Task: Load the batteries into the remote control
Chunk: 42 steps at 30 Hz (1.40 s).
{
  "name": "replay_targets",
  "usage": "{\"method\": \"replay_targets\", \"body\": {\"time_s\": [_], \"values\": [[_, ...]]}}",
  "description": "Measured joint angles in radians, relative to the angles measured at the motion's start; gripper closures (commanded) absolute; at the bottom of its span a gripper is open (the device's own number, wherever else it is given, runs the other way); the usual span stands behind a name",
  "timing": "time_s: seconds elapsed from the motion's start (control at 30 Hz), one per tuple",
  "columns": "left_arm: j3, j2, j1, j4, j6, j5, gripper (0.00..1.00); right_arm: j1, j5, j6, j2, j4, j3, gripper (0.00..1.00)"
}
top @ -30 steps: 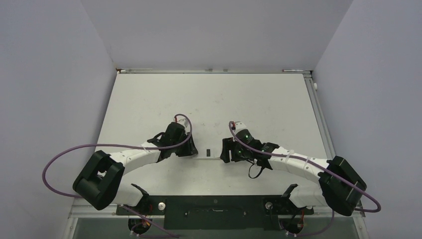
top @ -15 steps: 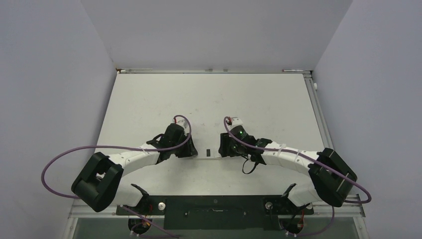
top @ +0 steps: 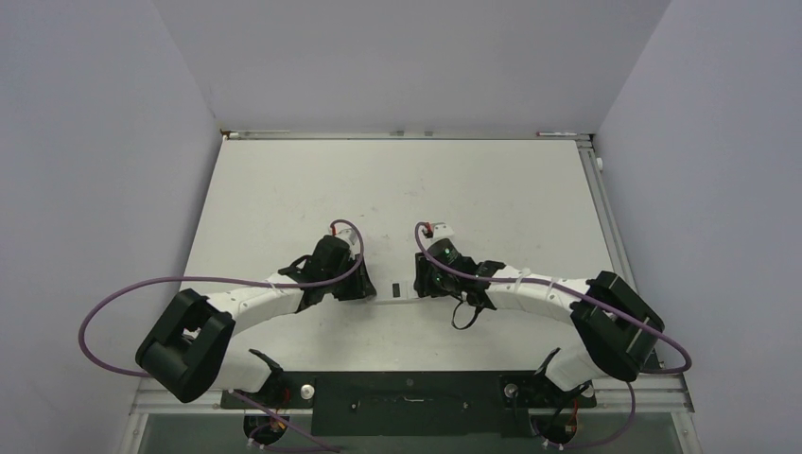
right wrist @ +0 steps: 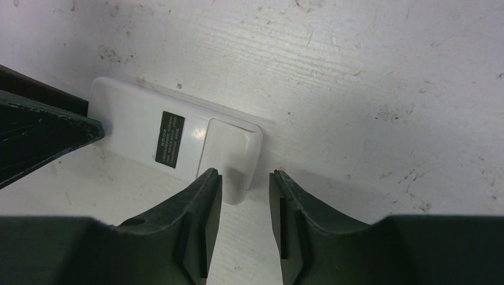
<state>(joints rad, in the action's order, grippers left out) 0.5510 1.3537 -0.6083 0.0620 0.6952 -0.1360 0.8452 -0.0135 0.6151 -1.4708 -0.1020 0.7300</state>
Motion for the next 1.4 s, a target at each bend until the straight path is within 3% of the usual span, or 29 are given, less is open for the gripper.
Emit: {"method": "replay_targets", "body": {"time_s": [0.83,1.4], "values": [[-0.002,0.001,0.0,-0.017,0.0,-0.011,0.69,0.001,-0.02,0.003,-0.066,0.015,0.027,0.81],[-0.002,0.005,0.0,-0.021,0.0,-0.011,0.69,0.002,-0.006,0.005,-0.091,0.032,0.033,0.83]]}}
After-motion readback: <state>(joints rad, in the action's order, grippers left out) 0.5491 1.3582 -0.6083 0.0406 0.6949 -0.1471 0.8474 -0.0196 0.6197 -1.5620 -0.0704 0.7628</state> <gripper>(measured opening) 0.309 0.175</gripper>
